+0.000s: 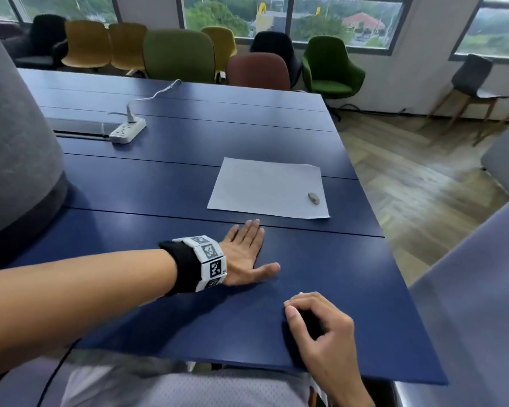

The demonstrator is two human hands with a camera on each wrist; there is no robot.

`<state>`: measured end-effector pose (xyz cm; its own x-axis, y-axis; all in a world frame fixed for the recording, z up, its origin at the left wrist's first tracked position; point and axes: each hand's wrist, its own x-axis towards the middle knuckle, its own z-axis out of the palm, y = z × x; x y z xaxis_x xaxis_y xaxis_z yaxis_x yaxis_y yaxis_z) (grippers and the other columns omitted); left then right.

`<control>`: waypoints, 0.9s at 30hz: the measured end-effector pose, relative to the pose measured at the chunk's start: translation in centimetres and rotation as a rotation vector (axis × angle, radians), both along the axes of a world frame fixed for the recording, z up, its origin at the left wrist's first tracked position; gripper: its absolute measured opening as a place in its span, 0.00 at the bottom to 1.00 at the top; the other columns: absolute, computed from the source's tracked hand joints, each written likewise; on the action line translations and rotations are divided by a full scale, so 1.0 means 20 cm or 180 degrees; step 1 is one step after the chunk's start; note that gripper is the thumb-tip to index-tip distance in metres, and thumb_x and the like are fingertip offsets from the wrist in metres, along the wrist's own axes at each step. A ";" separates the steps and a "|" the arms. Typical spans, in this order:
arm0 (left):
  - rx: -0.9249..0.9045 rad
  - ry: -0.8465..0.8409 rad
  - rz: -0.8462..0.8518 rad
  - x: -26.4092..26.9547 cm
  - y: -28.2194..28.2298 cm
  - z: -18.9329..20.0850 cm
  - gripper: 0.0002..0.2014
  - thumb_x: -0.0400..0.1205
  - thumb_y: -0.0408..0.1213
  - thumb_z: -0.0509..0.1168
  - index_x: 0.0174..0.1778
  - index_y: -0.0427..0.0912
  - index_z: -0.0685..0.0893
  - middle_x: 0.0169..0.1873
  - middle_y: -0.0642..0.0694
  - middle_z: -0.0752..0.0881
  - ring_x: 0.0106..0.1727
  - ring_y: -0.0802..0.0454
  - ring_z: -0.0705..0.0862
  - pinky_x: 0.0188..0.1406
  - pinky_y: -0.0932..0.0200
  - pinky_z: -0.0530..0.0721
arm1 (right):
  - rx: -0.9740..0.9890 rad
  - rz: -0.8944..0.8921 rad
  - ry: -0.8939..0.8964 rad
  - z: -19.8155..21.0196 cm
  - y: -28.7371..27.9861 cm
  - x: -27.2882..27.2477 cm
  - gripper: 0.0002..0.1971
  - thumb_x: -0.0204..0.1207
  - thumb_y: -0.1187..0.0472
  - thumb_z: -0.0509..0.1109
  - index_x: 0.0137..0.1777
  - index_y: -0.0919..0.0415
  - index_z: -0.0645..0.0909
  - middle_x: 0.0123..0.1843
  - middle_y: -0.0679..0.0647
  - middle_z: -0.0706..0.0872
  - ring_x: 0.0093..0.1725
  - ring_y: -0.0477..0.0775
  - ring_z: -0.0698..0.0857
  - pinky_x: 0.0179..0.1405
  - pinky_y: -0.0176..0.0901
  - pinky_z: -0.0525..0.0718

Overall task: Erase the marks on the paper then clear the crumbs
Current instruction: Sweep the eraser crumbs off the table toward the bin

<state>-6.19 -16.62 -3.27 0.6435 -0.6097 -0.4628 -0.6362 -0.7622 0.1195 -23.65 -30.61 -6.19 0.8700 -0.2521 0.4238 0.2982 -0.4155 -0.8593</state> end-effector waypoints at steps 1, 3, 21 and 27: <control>-0.0007 0.0030 -0.0212 -0.04 -0.04 0.00 0.49 0.82 0.72 0.40 0.85 0.37 0.30 0.83 0.40 0.27 0.83 0.48 0.25 0.83 0.46 0.30 | -0.0022 0.0000 -0.0001 0.00 0.00 0.00 0.05 0.72 0.65 0.73 0.35 0.59 0.86 0.37 0.46 0.88 0.40 0.46 0.87 0.41 0.28 0.81; 0.0039 0.0046 -0.0608 -0.11 -0.14 0.01 0.46 0.84 0.69 0.41 0.85 0.38 0.31 0.83 0.40 0.27 0.83 0.49 0.25 0.83 0.46 0.29 | -0.0062 -0.0011 -0.0039 -0.01 -0.01 0.00 0.07 0.73 0.61 0.72 0.34 0.59 0.84 0.35 0.46 0.86 0.37 0.46 0.86 0.38 0.32 0.81; -0.1345 0.0651 0.1276 -0.03 0.54 0.34 0.63 0.61 0.85 0.27 0.87 0.44 0.35 0.86 0.56 0.37 0.79 0.70 0.34 0.74 0.69 0.34 | -0.3244 0.0958 0.0960 -0.04 0.69 0.10 0.45 0.71 0.27 0.50 0.76 0.60 0.75 0.81 0.54 0.71 0.82 0.58 0.67 0.71 0.75 0.54; -0.1150 0.0631 0.1290 -0.04 0.65 0.35 0.74 0.48 0.90 0.26 0.86 0.43 0.35 0.85 0.56 0.37 0.77 0.70 0.32 0.74 0.68 0.33 | -0.3177 0.1081 0.1250 -0.04 0.76 0.30 0.45 0.78 0.29 0.34 0.84 0.62 0.56 0.87 0.54 0.53 0.86 0.58 0.43 0.75 0.70 0.25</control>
